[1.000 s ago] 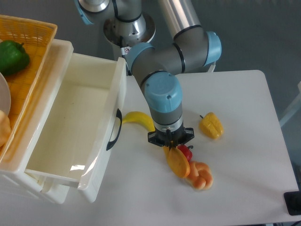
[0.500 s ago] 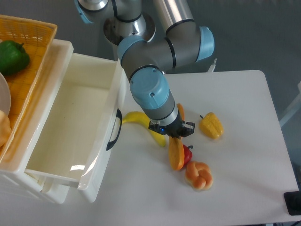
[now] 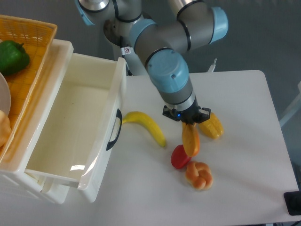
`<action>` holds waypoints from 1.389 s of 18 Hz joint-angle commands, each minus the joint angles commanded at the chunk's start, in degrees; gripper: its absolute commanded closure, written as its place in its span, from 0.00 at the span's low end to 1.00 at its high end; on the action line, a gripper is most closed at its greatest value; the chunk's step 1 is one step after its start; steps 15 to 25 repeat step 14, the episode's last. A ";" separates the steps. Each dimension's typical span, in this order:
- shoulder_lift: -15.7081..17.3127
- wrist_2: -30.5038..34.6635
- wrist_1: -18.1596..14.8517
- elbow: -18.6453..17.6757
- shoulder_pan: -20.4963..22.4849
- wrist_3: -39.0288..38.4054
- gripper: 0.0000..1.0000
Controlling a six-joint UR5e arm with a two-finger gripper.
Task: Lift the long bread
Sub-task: 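Raise the gripper with the bread roll hanging from it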
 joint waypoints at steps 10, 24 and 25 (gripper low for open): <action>-0.17 0.17 -1.06 -0.09 -0.35 2.56 1.00; -0.26 0.09 -1.15 -0.26 -0.44 2.65 1.00; -0.26 0.09 -1.15 -0.26 -0.44 2.65 1.00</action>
